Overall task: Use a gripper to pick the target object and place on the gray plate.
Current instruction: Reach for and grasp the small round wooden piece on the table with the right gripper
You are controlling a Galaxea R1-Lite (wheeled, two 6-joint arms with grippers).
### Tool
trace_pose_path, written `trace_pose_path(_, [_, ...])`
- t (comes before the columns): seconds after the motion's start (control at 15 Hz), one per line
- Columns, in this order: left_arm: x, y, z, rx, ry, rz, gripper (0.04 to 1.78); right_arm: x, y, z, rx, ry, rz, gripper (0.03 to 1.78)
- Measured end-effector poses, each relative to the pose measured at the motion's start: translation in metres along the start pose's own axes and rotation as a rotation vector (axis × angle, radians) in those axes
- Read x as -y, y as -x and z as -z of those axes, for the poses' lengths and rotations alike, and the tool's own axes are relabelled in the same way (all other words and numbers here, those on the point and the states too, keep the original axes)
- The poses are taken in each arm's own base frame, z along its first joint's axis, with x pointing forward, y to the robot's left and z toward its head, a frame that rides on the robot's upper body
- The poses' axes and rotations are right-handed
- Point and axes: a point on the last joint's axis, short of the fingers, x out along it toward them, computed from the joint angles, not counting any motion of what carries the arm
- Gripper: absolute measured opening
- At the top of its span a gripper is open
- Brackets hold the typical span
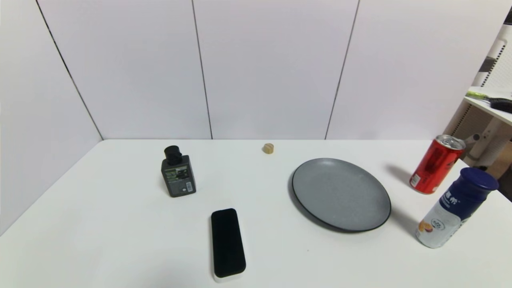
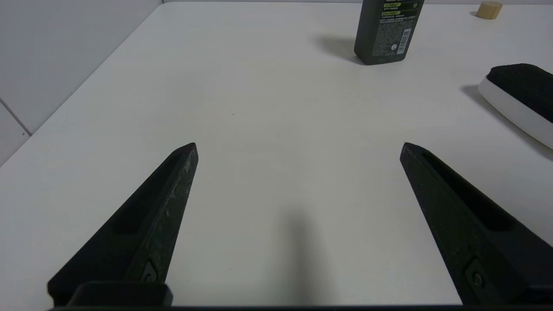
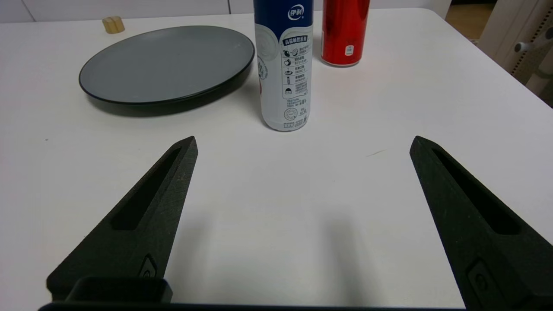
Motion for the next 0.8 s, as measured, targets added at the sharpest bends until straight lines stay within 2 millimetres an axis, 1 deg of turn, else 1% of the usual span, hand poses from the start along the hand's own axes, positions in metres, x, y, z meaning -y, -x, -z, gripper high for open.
trace_pose_path(0.53, [0.0000,0.0000,0.0000,0.000,0.000,0.000,1.69,-0.0002,0.0000,0.0002,-0.002,0.026,-0.011,1.70])
trace_pose_path(0.67, [0.0000,0.0000,0.0000,0.000,0.000,0.000,1.69,-0.0002,0.0000,0.0021,-0.024,0.030,-0.011,1.70])
trace_pose_path(0.73, [0.0000,0.0000,0.0000,0.000,0.000,0.000,1.69,-0.0002,0.0006,0.0006,-0.039,0.028,-0.011,1.70])
trace_pose_path(0.8, [0.0000,0.0000,0.0000,0.000,0.000,0.000,1.69,-0.0004,0.0024,-0.0059,-0.041,0.026,-0.013,1.70])
